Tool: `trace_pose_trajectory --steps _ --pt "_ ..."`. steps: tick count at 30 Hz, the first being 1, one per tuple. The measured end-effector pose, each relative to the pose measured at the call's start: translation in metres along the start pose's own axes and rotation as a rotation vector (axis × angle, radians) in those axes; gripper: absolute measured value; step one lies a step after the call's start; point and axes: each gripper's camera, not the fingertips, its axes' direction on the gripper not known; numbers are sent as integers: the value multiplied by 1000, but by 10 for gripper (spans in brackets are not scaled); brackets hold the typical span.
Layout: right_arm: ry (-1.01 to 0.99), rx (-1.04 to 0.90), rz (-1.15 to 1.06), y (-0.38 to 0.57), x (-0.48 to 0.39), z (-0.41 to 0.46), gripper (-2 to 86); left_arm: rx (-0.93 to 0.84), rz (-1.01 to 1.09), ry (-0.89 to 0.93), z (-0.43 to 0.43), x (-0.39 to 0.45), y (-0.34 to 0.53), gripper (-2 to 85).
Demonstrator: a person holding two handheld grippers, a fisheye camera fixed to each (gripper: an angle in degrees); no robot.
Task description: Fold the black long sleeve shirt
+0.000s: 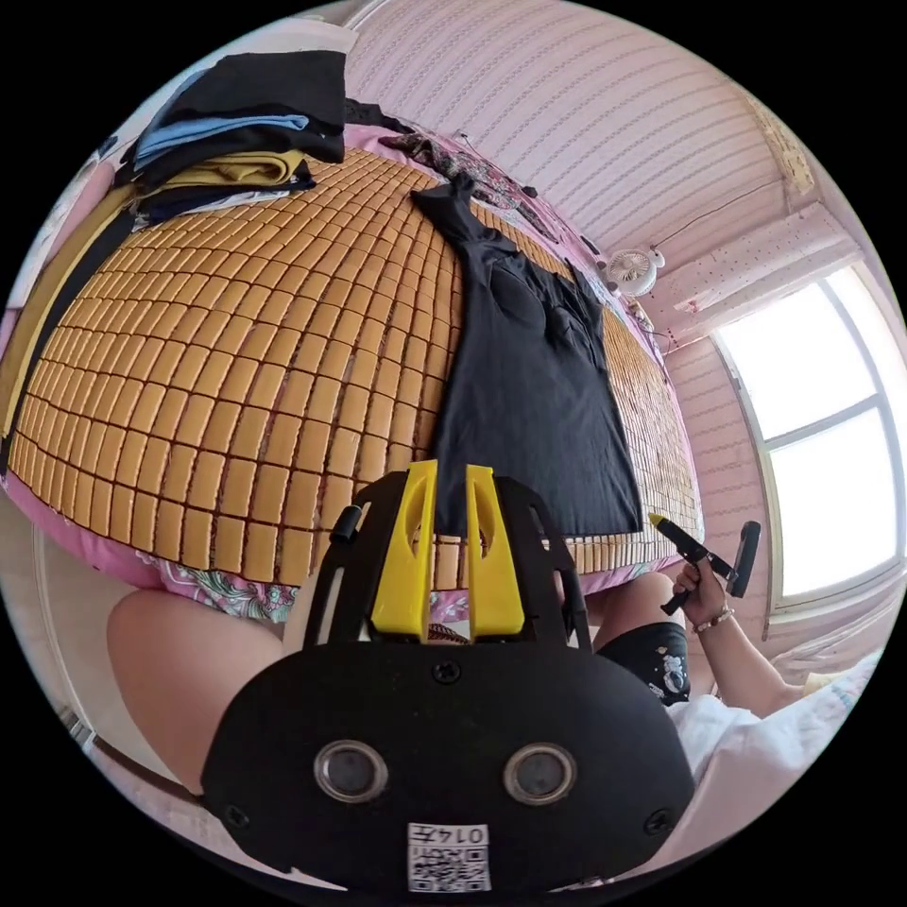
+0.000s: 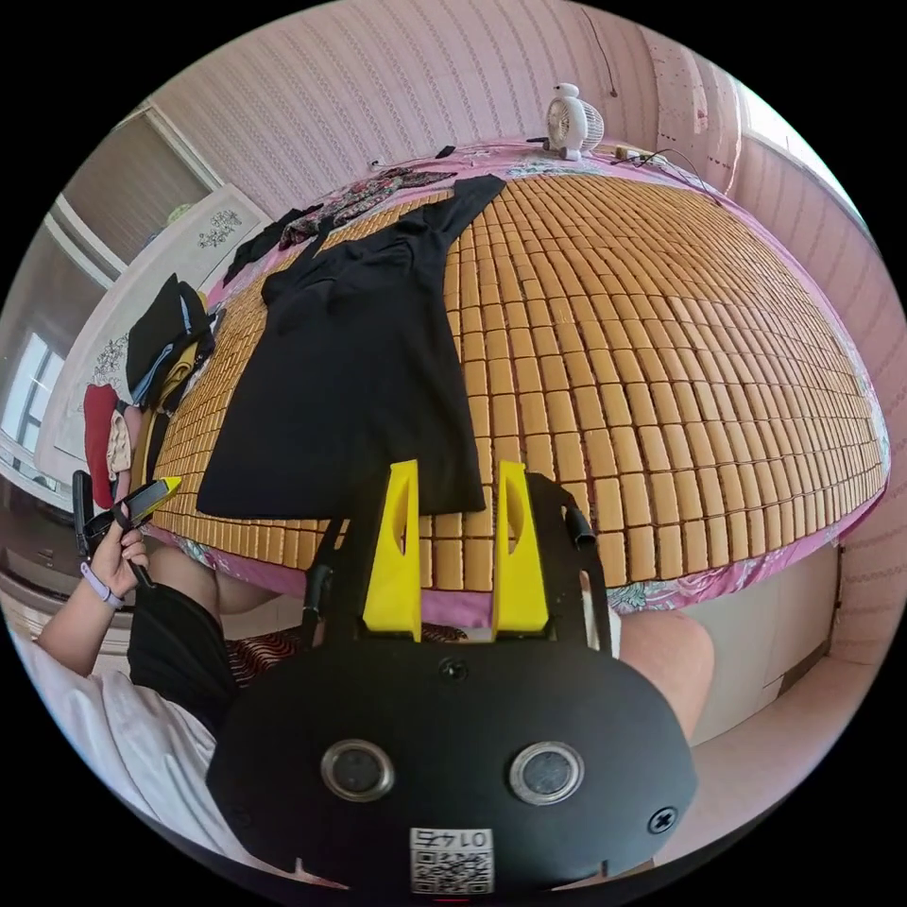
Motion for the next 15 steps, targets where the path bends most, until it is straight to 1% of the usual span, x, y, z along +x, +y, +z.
trace_pose_trajectory --steps 1,3,5,8,10,15 --pt "18 -24 -6 -10 -2 8 111 -9 10 -14 4 1 -1 62" --pt "44 -56 26 -24 1 18 106 -80 26 -112 24 5 -4 66" --pt "54 -21 92 -35 9 17 75 -170 -4 -167 41 3 -6 58" --pt "-1 -54 144 -45 24 18 28 -188 41 -196 42 3 -8 34" --pt "-30 -32 161 -46 33 13 19 -197 76 -202 41 2 -6 2" --pt "-119 -44 165 -42 54 3 10 -209 147 -249 36 1 14 -9"
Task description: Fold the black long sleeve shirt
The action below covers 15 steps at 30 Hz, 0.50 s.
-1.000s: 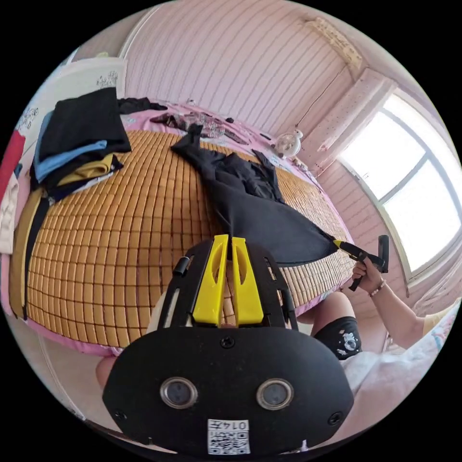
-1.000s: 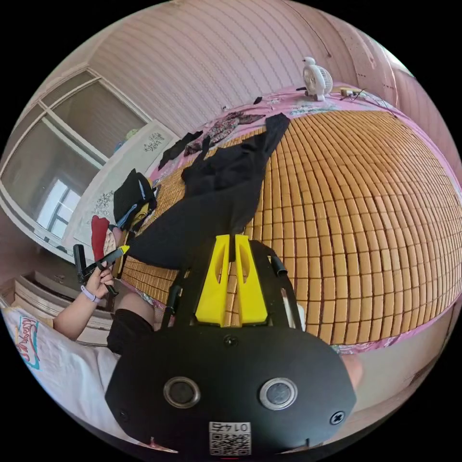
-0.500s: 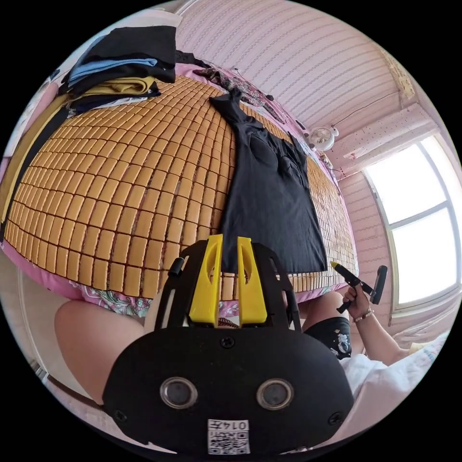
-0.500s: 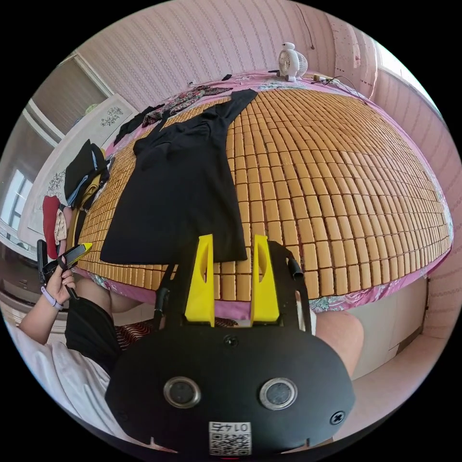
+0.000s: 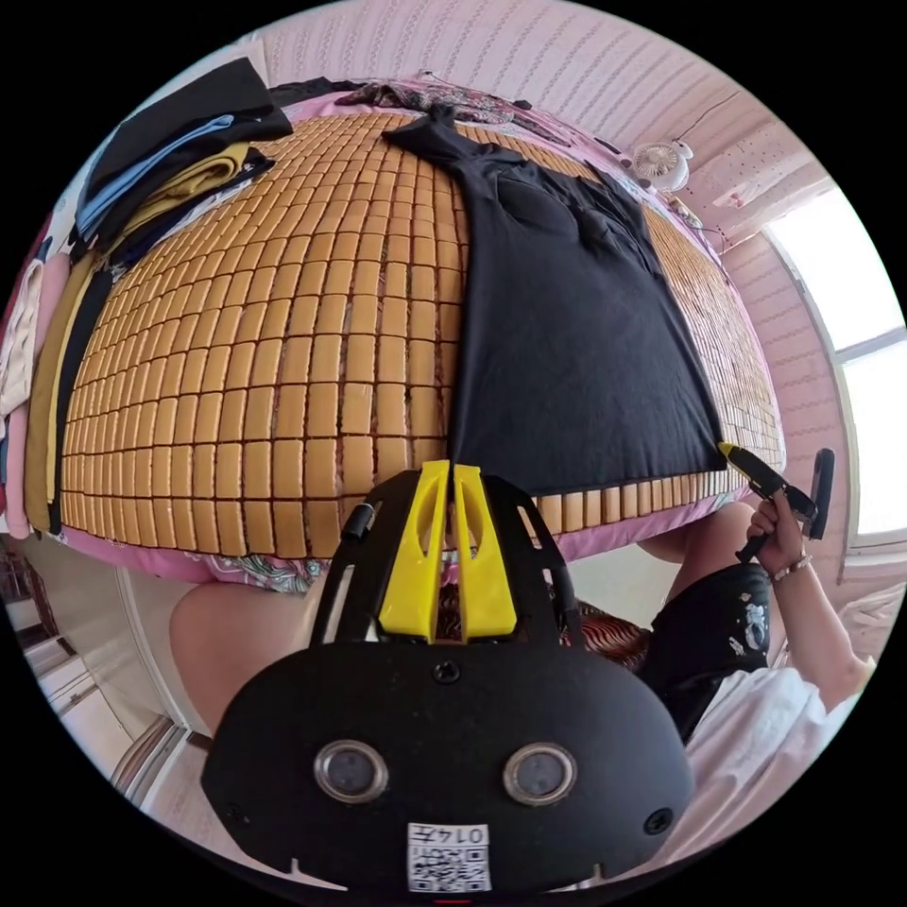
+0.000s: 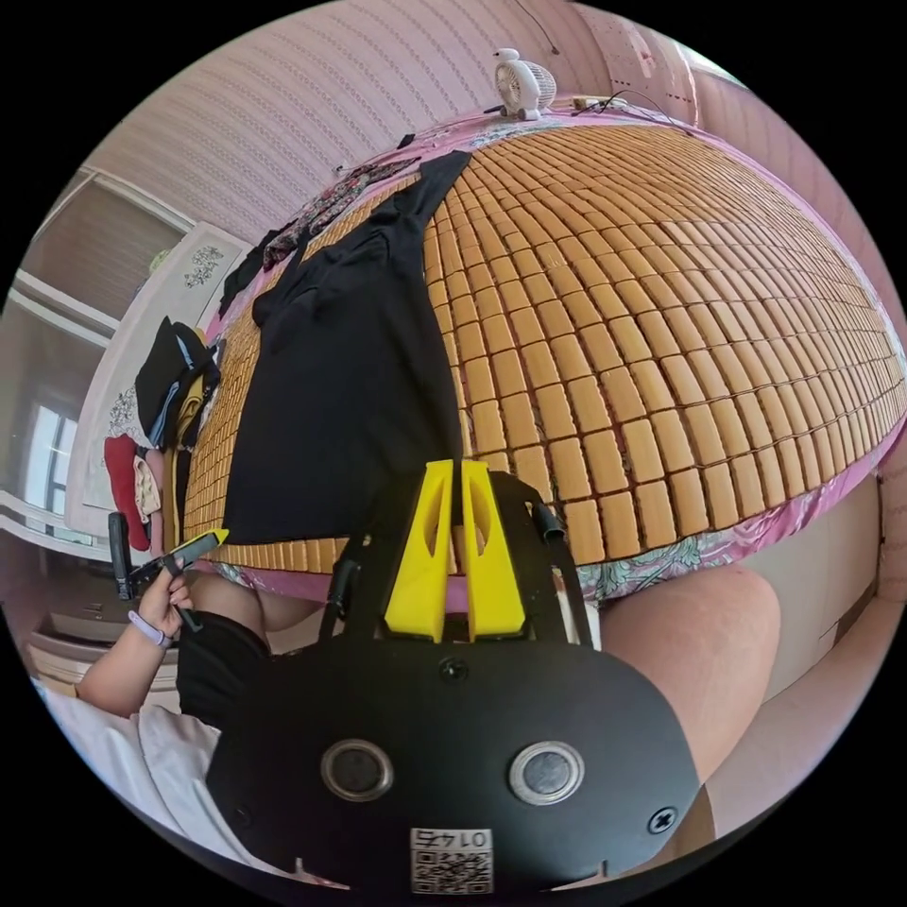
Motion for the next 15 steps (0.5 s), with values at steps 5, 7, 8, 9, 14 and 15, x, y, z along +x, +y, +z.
trace_pose_trajectory --steps 5,7,8,9,14,15 --pt "-173 7 144 13 37 -13 8 49 -12 16 1 -11 34 -10" --pt "-204 32 177 15 47 -18 9 51 -40 36 2 -18 40 -10" --pt "-215 35 189 14 51 -21 9 50 -46 37 3 -20 43 -10" --pt "-216 33 195 14 53 -21 9 48 -44 31 3 -21 46 -10" --pt "-242 66 237 22 65 -31 8 49 -45 23 3 -23 68 -10" --pt "-244 70 241 24 66 -32 8 60 -62 37 1 -28 75 -10"
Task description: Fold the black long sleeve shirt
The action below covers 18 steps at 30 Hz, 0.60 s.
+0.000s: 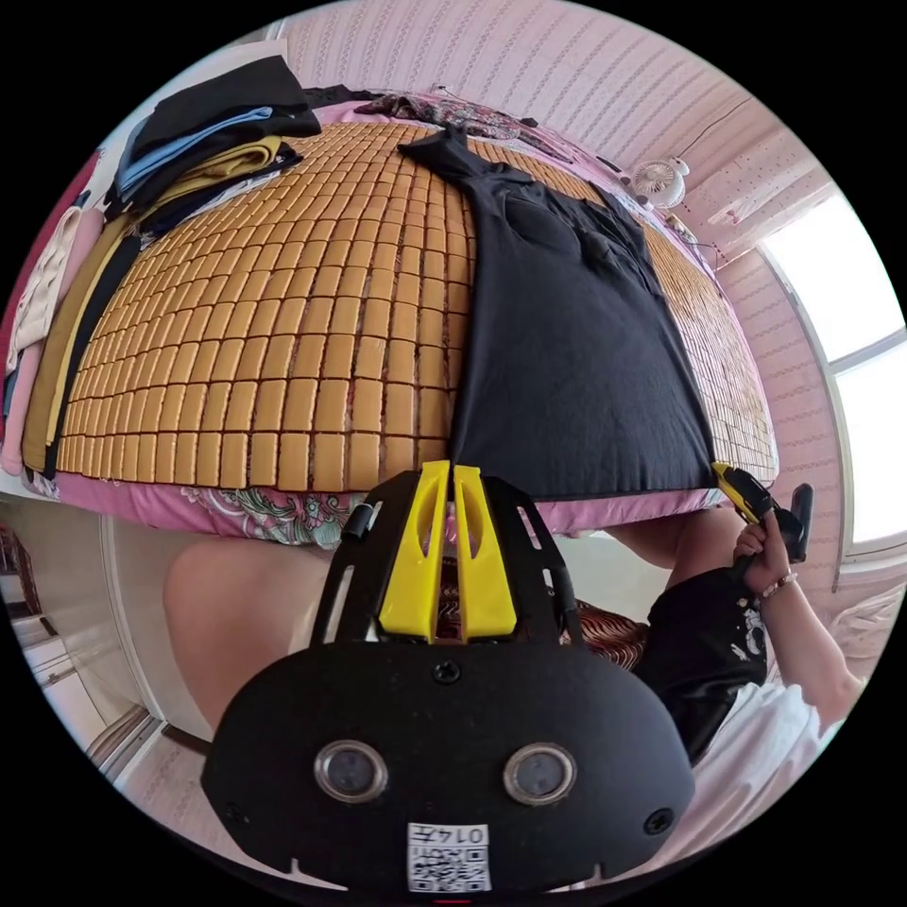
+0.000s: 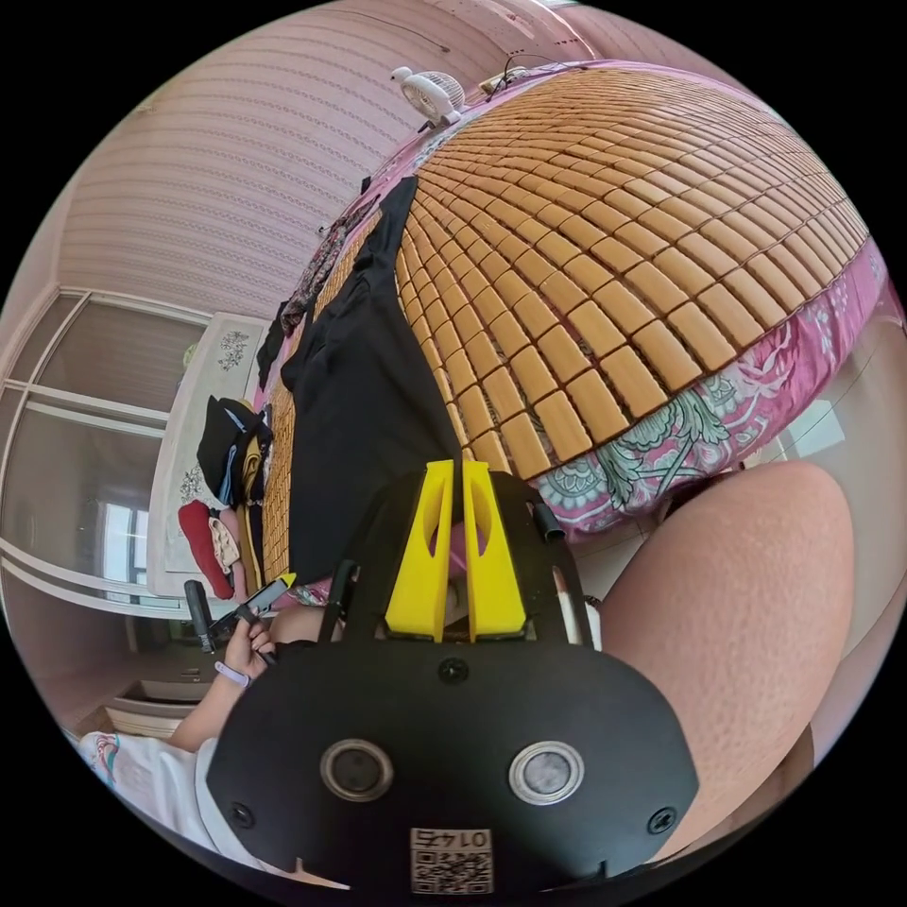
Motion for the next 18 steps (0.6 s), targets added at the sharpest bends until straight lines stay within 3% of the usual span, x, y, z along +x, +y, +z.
trace_pose_trajectory --steps 14,18 --pt "68 172 -69 27 -15 -47 19 209 -131 92 -28 -46 73 -6" --pt "118 253 -151 18 -25 -63 30 239 -60 106 -22 -41 72 12"
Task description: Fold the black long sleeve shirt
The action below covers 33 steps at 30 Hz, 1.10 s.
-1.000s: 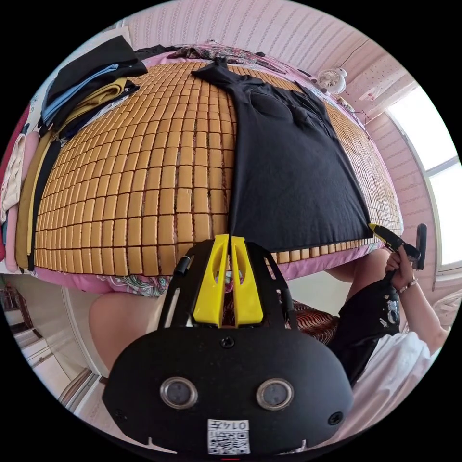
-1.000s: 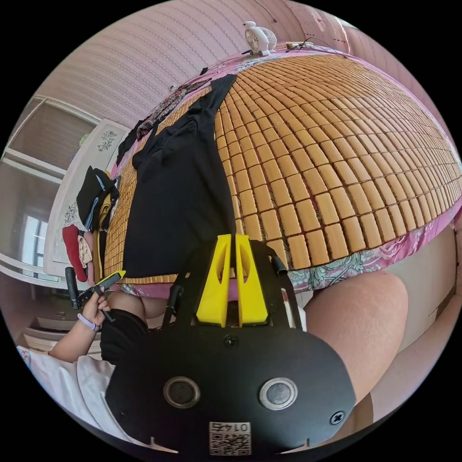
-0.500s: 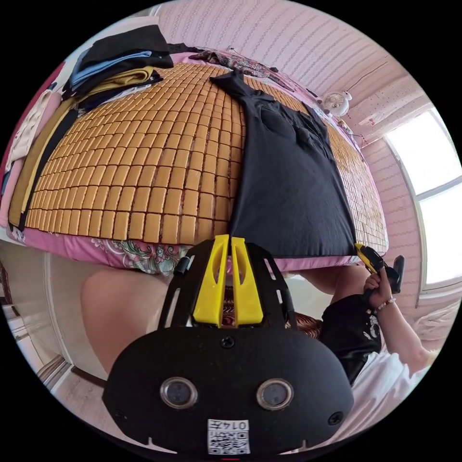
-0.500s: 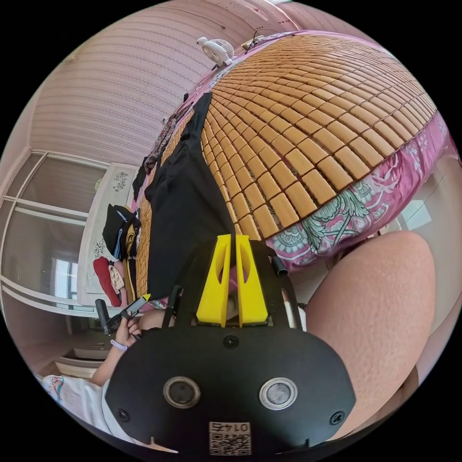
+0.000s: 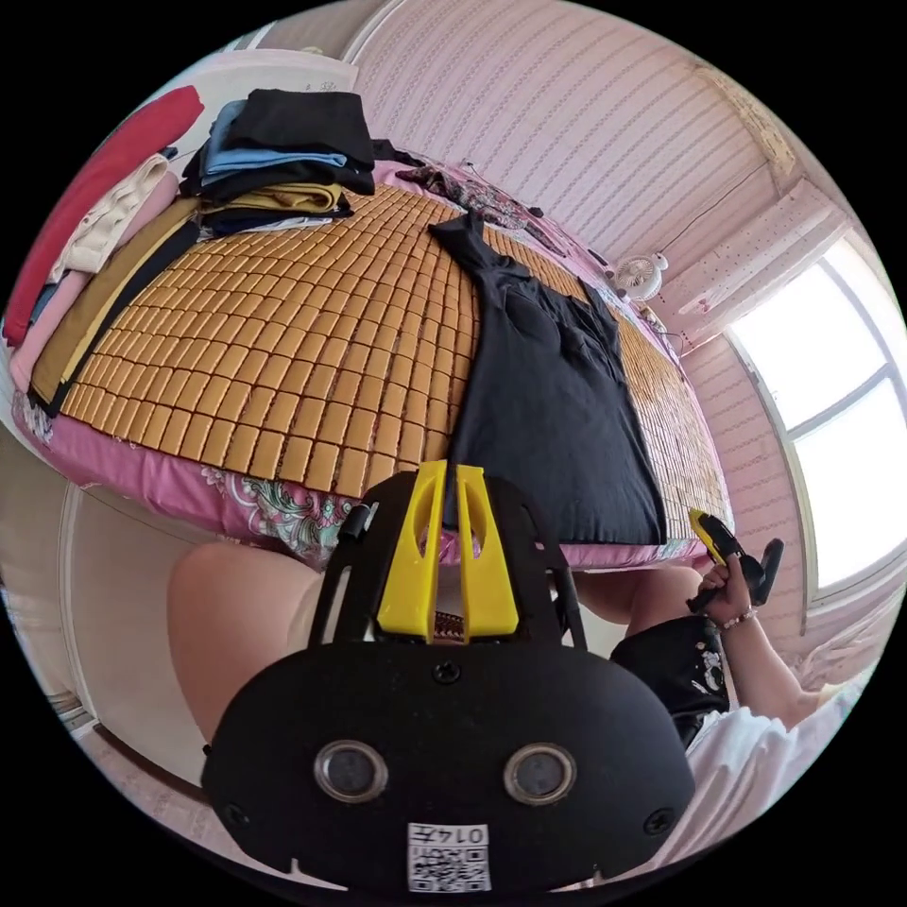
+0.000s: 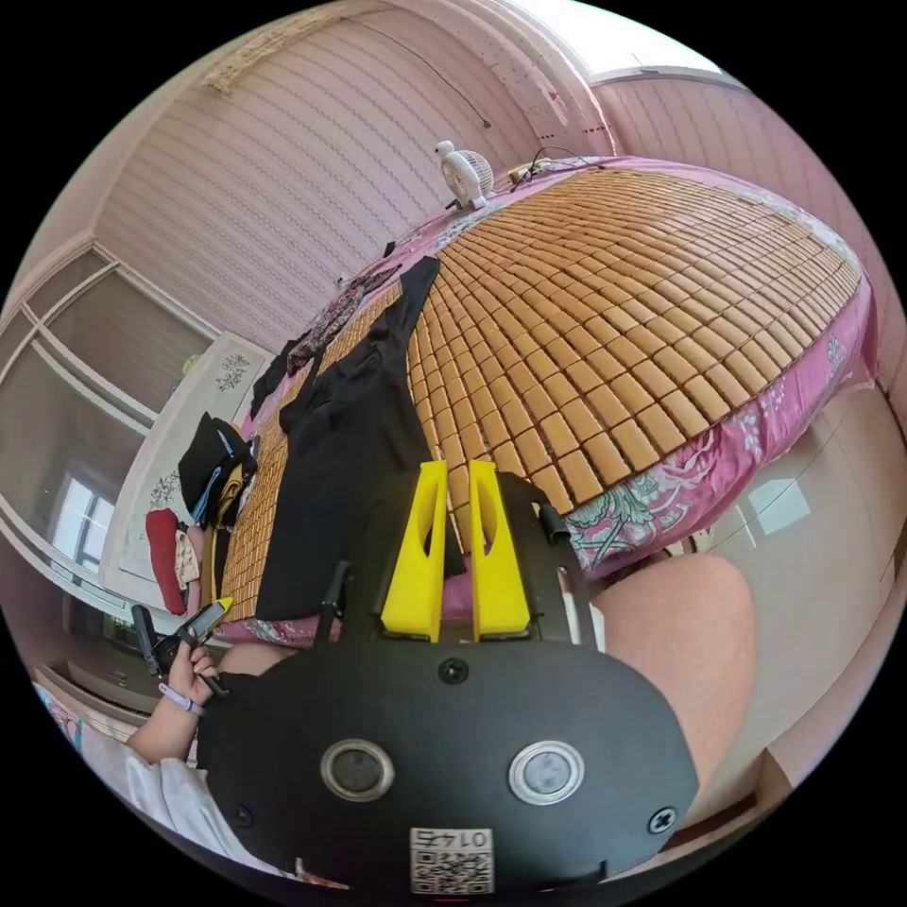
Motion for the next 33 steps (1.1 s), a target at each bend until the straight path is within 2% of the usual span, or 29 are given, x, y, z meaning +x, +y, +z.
trace_pose_trajectory --steps 4,7,11,15,20,24,27,30,33 --pt "40 65 -104 -54 -4 5 47 40 180 -15 19 34 -23 45" --pt "-11 62 -204 -109 -14 26 65 14 299 47 49 70 -66 61" --pt "41 25 -326 -192 -40 77 77 14 449 112 107 127 -145 62" --pt "63 -32 -300 -261 -57 134 85 -44 485 139 192 163 -216 58" --pt "82 -50 -253 -336 -86 213 89 -121 494 94 286 177 -252 49" --pt "154 -65 -263 -362 -102 253 85 -218 524 70 339 179 -248 6" --pt "211 -138 -295 -368 -106 271 59 -202 555 50 346 183 -241 -7" --pt "117 -130 -332 -366 -101 255 10 -204 562 33 356 185 -239 -9" --pt "86 -43 -419 -341 -97 203 -4 -213 540 68 365 178 -242 -10"
